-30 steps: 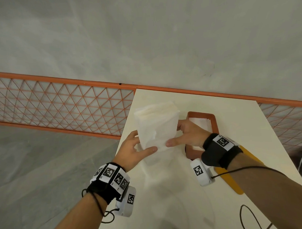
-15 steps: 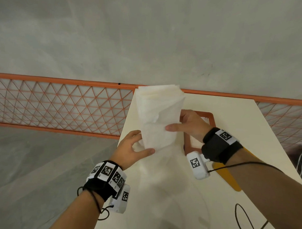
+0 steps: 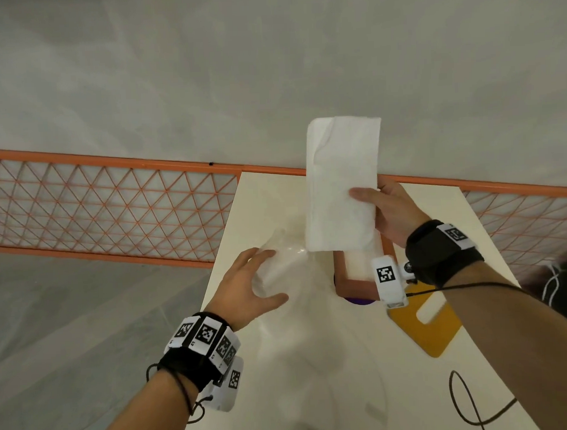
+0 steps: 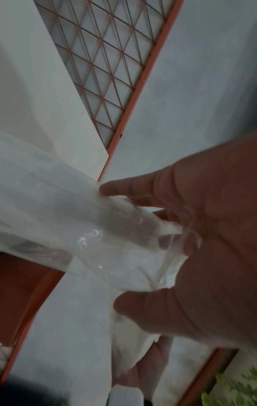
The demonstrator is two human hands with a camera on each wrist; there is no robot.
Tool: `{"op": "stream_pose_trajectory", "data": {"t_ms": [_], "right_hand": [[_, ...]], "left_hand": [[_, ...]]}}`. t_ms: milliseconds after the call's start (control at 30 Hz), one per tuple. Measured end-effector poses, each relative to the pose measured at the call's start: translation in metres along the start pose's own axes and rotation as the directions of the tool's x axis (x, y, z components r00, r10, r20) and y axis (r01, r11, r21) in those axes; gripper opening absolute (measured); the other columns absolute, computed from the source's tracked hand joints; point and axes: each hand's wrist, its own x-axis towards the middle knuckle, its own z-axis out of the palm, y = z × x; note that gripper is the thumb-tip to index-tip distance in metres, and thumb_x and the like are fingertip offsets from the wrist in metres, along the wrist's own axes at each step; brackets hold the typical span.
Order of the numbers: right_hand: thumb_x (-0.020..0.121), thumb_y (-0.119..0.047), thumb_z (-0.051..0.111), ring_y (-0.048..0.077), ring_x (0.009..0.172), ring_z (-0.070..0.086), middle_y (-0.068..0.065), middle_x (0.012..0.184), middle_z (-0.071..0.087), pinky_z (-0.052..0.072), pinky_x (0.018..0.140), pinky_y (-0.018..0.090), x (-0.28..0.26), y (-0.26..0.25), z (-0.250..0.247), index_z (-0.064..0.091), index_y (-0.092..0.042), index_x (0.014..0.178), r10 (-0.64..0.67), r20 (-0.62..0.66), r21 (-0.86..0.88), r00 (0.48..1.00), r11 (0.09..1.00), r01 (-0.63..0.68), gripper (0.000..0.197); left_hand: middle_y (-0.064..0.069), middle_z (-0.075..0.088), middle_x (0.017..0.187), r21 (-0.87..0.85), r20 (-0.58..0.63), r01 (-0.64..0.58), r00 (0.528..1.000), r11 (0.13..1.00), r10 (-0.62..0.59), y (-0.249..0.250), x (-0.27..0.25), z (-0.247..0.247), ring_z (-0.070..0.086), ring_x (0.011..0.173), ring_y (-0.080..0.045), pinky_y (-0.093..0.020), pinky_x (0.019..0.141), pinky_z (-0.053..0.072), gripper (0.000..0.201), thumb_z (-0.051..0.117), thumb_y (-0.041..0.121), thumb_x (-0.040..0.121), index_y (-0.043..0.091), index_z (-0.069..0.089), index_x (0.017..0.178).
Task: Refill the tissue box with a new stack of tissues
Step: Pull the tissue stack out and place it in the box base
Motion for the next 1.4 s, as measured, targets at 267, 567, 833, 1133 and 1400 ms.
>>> {"op": "stream_pose_trajectory", "data": {"t_ms": [267, 567, 833, 1133, 1400], "right_hand": [[0.086, -0.013, 0.069, 0.033, 0.111, 0.063, 0.009, 0.125, 0.065, 0.051, 0.096, 0.052, 0.003, 0.045, -0.062, 0.053, -0.017, 0.127, 0.172, -0.233, -0.079, 0.957, 0.978, -0.195, 0.044], [0.084, -0.013, 0.071, 0.034, 0.111, 0.059, 0.012, 0.128, 0.059, 0.048, 0.097, 0.053, 0.03, 0.077, -0.089, 0.044, -0.011, 0.132, 0.294, -0.266, -0.233, 0.918, 0.904, -0.357, 0.055], [0.089, -0.008, 0.065, 0.025, 0.099, 0.06, 0.005, 0.112, 0.06, 0.047, 0.089, 0.044, 0.048, 0.077, -0.085, 0.05, -0.016, 0.117, 0.335, -0.177, -0.244, 0.926, 0.896, -0.37, 0.033], [0.081, -0.025, 0.071, 0.032, 0.111, 0.06, 0.011, 0.125, 0.063, 0.047, 0.1, 0.049, 0.067, 0.107, -0.092, 0.052, -0.011, 0.128, 0.455, -0.209, -0.511, 0.865, 0.703, -0.494, 0.052], [0.077, -0.036, 0.073, 0.031, 0.109, 0.06, 0.007, 0.125, 0.06, 0.051, 0.091, 0.042, 0.077, 0.109, -0.092, 0.043, -0.015, 0.131, 0.378, -0.337, -0.636, 0.862, 0.584, -0.505, 0.065]], "left_hand": [[0.022, 0.046, 0.123, -0.08, -0.151, 0.01, 0.988, 0.997, -0.022, 0.008, 0.013, 0.006, 0.052, 0.101, -0.002, -0.039, 0.097, 0.05, 0.064, 0.072, 0.04, 0.07, 0.034, 0.051, 0.13], [0.019, 0.036, 0.136, -0.033, -0.135, 0.023, 0.991, 0.999, -0.027, 0.007, 0.026, 0.018, 0.039, 0.126, -0.005, -0.045, 0.102, 0.047, 0.06, 0.073, 0.037, 0.076, 0.051, 0.048, 0.129], [0.017, 0.034, 0.14, 0.034, -0.126, 0.001, 0.992, 0.999, 0.003, 0.0, 0.024, 0.013, 0.042, 0.126, -0.01, -0.045, 0.097, 0.05, 0.055, 0.072, 0.043, 0.073, 0.06, 0.05, 0.12], [0.018, 0.037, 0.137, 0.03, -0.148, -0.006, 0.989, 1.0, 0.01, 0.0, 0.026, 0.013, 0.045, 0.121, -0.008, -0.045, 0.094, 0.052, 0.055, 0.076, 0.033, 0.075, 0.055, 0.053, 0.12], [0.017, 0.039, 0.135, 0.031, -0.164, -0.014, 0.986, 0.999, 0.019, 0.006, 0.027, 0.011, 0.041, 0.113, 0.015, -0.04, 0.091, 0.052, 0.055, 0.073, 0.042, 0.07, 0.057, 0.052, 0.119]]}}
